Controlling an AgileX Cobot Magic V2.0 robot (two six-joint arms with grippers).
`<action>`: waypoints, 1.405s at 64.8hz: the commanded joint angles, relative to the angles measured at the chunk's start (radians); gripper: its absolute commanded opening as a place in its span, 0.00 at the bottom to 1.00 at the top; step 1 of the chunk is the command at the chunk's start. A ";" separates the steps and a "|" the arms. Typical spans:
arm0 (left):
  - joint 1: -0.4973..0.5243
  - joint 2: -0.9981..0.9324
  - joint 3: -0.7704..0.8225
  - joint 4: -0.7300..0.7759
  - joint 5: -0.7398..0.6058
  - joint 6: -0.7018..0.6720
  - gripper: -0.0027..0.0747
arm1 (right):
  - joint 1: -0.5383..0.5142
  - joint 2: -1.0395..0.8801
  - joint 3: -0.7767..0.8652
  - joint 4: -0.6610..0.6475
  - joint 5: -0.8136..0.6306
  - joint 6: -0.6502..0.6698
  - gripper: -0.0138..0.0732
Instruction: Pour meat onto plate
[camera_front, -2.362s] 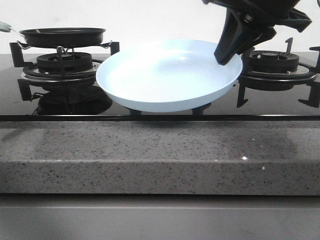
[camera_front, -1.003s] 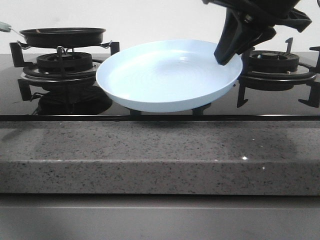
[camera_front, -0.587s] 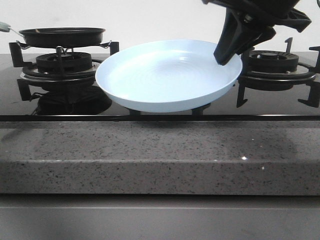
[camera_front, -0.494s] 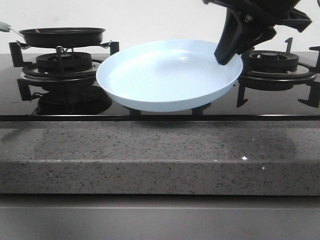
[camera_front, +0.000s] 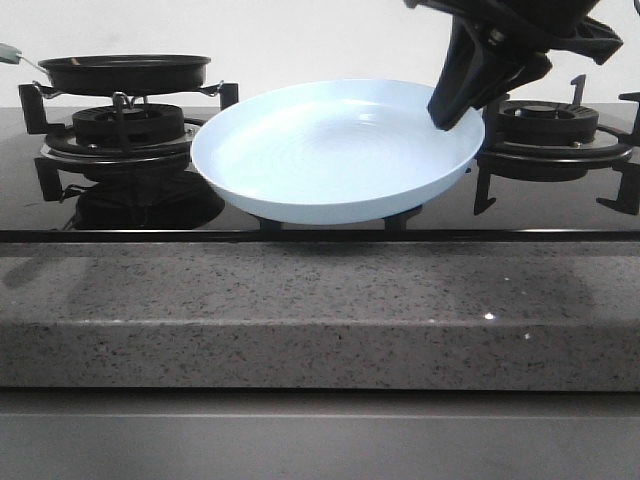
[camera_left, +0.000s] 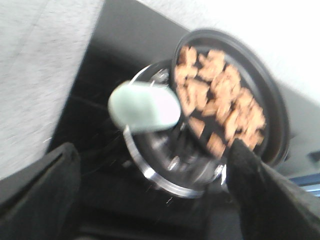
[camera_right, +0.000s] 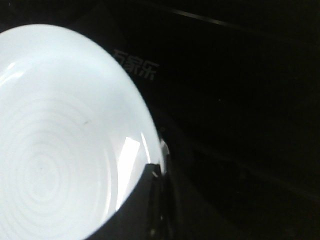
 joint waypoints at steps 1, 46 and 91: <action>0.003 0.014 -0.059 -0.099 -0.045 0.007 0.79 | 0.000 -0.047 -0.023 0.022 -0.040 -0.007 0.08; 0.003 0.229 -0.139 -0.403 -0.017 0.030 0.79 | 0.000 -0.047 -0.023 0.022 -0.040 -0.007 0.08; 0.033 0.234 -0.139 -0.466 0.043 0.084 0.43 | 0.000 -0.047 -0.023 0.022 -0.040 -0.007 0.08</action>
